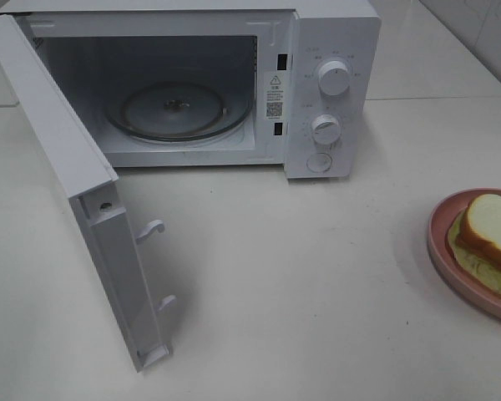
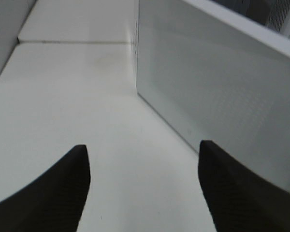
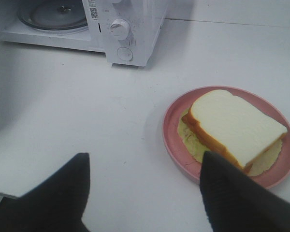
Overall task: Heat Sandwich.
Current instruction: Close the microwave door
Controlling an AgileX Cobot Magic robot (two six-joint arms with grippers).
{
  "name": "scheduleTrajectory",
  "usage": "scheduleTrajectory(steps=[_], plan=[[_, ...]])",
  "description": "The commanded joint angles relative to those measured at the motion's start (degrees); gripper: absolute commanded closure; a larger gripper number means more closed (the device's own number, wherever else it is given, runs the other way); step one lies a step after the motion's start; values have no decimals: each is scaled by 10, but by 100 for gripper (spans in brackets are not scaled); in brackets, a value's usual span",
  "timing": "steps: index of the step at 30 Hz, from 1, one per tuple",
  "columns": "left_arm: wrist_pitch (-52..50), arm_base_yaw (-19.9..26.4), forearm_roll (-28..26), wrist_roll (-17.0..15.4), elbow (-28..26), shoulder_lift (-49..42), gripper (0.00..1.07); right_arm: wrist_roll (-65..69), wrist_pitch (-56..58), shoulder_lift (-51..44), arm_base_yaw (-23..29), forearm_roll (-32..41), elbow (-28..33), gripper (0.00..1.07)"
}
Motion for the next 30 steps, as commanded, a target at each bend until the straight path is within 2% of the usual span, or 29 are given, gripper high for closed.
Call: scheduleTrajectory(steps=[1, 8, 14, 20, 28, 30], plan=[[-77, 2, 9, -1, 1, 3, 45, -1, -2, -17, -3, -4, 1, 43], [-172, 2, 34, -1, 32, 68, 45, -1, -2, -17, -3, -4, 1, 43], [-249, 1, 36, -1, 64, 119, 45, -1, -2, -17, -3, -4, 1, 43], [-378, -6, 34, -1, 112, 178, 45, -1, -2, -17, -3, -4, 1, 43], [-470, -28, 35, -1, 128, 241, 45, -1, -2, -17, -3, -4, 1, 43], [-502, -28, 34, -1, 128, 276, 48, -1, -2, -17, -3, -4, 1, 43]])
